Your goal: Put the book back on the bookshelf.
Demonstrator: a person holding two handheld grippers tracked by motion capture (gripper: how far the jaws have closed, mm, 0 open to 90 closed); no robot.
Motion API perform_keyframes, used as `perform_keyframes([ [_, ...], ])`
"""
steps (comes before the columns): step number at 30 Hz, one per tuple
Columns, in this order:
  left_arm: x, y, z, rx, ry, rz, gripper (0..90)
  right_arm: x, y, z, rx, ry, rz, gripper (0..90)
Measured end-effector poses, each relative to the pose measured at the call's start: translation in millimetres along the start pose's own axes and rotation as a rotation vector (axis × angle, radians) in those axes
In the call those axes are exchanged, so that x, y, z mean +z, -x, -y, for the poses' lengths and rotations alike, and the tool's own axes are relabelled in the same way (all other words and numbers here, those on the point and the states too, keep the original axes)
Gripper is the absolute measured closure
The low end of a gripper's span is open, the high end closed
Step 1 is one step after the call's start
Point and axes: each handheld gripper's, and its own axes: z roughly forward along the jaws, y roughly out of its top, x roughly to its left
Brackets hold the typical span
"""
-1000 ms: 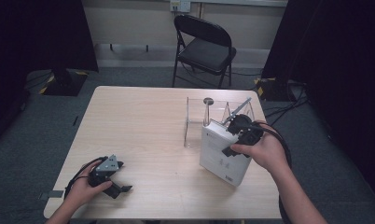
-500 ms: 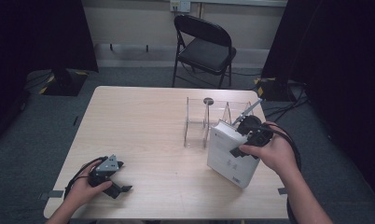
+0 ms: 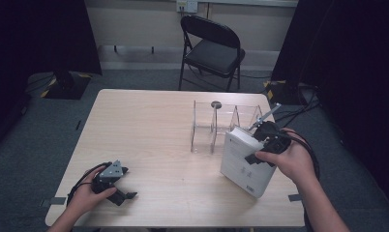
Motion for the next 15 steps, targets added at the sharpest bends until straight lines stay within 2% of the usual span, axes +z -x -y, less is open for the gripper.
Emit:
perform_keyframes([
  [2,0.1,0.0,0.0,0.0,0.0,0.001,0.0,-0.8,1.8,1.1,0.016,0.008,-0.004,52.3],
  [15,0.0,0.2,0.0,-0.003,0.0,0.0,0.0,-5.2,9.6,7.4,0.045,0.015,0.01,52.3],
])
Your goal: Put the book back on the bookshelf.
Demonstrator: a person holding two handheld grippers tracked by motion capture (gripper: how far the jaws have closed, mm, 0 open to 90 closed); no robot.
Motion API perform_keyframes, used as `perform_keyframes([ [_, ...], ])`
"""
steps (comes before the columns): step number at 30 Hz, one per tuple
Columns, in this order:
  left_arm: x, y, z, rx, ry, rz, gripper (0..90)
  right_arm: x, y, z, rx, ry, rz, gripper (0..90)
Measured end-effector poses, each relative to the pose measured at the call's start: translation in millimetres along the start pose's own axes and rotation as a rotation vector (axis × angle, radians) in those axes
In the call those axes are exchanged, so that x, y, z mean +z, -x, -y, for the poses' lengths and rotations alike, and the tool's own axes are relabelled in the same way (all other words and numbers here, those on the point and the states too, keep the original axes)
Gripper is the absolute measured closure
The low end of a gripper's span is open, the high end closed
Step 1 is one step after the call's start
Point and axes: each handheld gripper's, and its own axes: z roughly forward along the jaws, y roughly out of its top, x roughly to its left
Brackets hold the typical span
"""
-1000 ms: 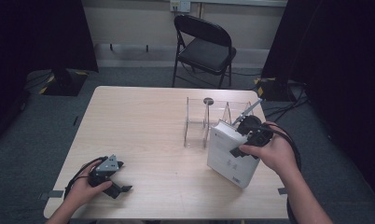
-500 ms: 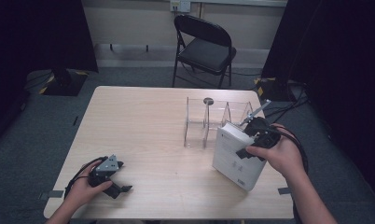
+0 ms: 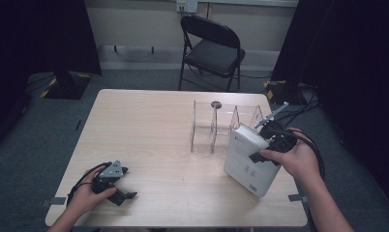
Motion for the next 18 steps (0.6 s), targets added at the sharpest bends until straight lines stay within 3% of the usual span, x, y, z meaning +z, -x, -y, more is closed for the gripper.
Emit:
perform_keyframes([
  [18,0.1,-0.1,0.0,0.003,0.001,0.001,0.0,-6.5,10.8,10.4,0.024,-0.004,0.011,52.2],
])
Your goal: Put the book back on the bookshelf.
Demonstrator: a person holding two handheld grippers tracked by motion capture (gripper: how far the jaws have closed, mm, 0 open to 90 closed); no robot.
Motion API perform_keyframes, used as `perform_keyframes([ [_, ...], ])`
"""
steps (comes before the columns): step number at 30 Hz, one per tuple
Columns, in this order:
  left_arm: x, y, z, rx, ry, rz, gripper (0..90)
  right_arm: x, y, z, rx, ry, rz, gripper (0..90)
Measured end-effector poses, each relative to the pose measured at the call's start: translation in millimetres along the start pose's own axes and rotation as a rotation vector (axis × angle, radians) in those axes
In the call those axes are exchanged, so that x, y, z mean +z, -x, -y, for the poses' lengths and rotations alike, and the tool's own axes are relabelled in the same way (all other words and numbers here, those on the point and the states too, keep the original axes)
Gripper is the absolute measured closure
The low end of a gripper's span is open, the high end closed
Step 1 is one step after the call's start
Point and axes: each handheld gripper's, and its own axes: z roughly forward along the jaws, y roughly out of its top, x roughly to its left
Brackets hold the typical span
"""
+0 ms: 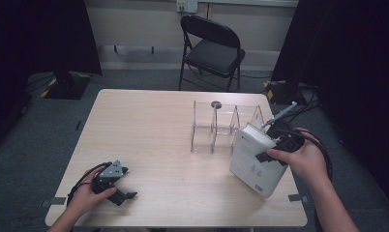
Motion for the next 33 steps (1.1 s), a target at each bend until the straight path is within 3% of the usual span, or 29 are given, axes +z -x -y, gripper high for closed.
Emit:
perform_keyframes([
  [6,0.0,-0.1,0.0,0.0,0.0,0.0,0.0,-0.9,2.0,3.2,0.007,-0.002,0.009,52.2],
  [20,0.0,0.0,0.0,0.0,0.0,0.0,0.0,-0.9,12.2,8.8,0.078,-0.01,0.021,52.2],
  [22,0.0,0.0,0.0,0.001,-0.001,0.0,0.0,-0.1,15.3,9.2,0.122,0.006,0.027,52.2],
  [28,0.0,0.0,0.0,0.0,0.0,0.001,0.0,0.2,20.3,8.6,0.166,0.032,0.04,52.2],
  [33,0.0,0.0,0.0,-0.001,-0.001,0.0,0.0,4.2,24.0,5.1,0.203,0.02,0.05,52.2],
])
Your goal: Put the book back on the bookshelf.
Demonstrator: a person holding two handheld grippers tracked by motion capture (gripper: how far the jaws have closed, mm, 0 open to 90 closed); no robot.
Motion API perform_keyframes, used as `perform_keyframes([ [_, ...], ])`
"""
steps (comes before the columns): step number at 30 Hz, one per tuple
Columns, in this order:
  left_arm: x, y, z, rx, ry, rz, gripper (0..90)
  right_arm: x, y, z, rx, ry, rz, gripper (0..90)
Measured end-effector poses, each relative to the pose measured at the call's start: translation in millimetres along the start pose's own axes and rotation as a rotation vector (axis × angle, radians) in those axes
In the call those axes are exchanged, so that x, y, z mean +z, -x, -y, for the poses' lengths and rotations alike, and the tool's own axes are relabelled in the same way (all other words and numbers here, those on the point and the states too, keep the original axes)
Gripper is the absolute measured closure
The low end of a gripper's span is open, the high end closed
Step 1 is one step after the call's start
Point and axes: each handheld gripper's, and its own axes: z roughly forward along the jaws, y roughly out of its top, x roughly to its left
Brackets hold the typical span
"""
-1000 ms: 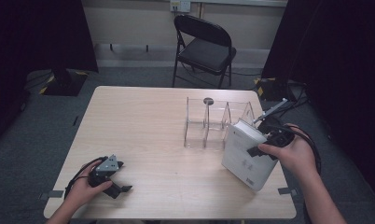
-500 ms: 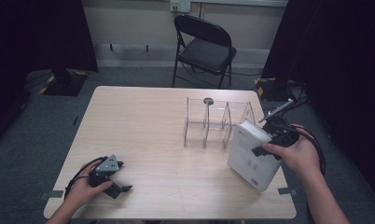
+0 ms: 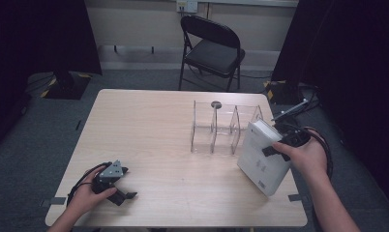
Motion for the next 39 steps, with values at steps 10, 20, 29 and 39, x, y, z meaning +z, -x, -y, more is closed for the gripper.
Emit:
perform_keyframes([
  [10,0.0,-0.1,0.0,0.001,0.0,0.0,0.0,2.2,5.2,-10.4,0.069,-0.006,0.023,52.3],
  [20,0.0,0.0,0.0,0.001,0.0,0.0,0.0,0.9,9.6,-20.7,0.109,-0.008,0.061,52.2],
  [29,0.0,-0.1,0.0,0.001,0.0,0.0,0.0,1.9,15.1,-24.8,0.137,0.002,0.067,52.2],
  [39,0.0,0.0,0.0,0.001,0.0,-0.001,0.0,2.8,16.5,-35.1,0.155,-0.002,0.088,52.3],
])
